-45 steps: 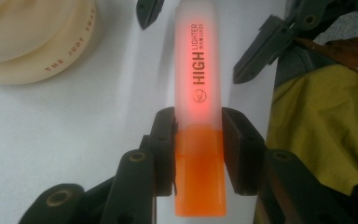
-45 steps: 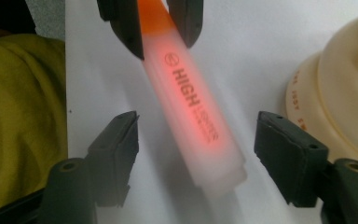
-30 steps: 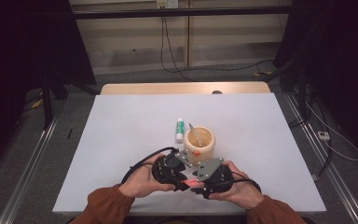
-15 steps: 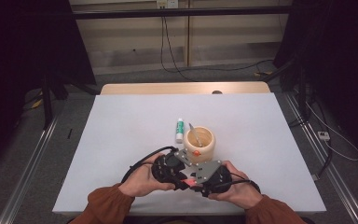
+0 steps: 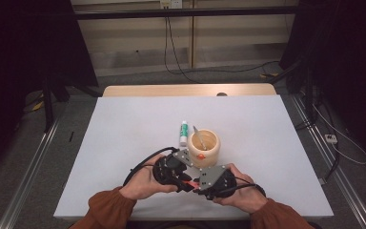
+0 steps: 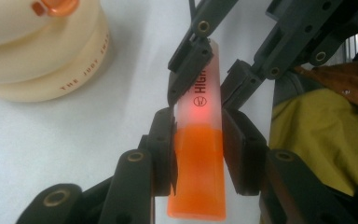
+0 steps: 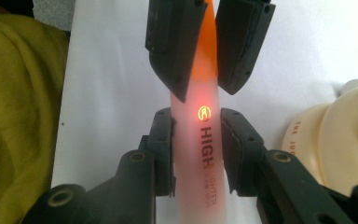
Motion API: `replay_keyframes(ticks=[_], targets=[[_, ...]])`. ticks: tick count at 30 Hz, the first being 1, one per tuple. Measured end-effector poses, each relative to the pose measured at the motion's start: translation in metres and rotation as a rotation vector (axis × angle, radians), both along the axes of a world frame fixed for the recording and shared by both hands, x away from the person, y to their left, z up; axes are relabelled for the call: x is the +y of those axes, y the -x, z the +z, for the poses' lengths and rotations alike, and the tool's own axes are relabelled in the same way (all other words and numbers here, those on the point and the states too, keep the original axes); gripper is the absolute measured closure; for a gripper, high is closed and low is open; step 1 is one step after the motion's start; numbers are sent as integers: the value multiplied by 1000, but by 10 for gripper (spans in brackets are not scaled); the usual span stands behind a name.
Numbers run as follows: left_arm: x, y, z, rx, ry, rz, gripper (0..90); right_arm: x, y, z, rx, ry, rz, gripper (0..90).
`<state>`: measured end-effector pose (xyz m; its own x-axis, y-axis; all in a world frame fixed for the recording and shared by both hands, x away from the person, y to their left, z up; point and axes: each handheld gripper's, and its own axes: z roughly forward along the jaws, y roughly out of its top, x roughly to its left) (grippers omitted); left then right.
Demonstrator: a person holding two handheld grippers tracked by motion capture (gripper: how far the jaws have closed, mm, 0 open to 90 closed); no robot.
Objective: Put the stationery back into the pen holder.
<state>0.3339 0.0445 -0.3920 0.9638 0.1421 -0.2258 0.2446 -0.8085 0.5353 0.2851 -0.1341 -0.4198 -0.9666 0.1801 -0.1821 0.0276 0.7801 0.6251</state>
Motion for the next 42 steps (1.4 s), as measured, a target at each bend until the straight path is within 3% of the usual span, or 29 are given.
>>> replay_keyframes(ticks=[2, 3, 4, 5, 8, 16, 23, 29, 42], targets=[[2, -2, 0, 16, 20, -3, 652, -1, 0, 1, -1, -9, 7, 684], [3, -2, 2, 9, 4, 2, 651, -1, 0, 1, 1, -14, 10, 685], [4, -3, 0, 24, 39, 7, 649, -2, -1, 2, 7, -19, 13, 685], [5, -4, 1, 22, 43, 14, 638, -2, -1, 2, 12, -23, 4, 686], [11, -6, 2, 24, 71, 51, 533, -4, -2, 2, 19, -28, -8, 687], [29, -7, 6, -35, 123, 158, 244, -12, -7, 1, 42, -50, -77, 687], [46, -10, 1, -66, 173, 246, 121, -22, -11, 2, 57, -78, -154, 687], [60, -12, -4, -80, 192, 315, 82, -30, -13, 3, 79, -114, -214, 687], [93, -8, -23, -137, 217, 453, 66, -46, -18, 12, 111, -296, -305, 687]])
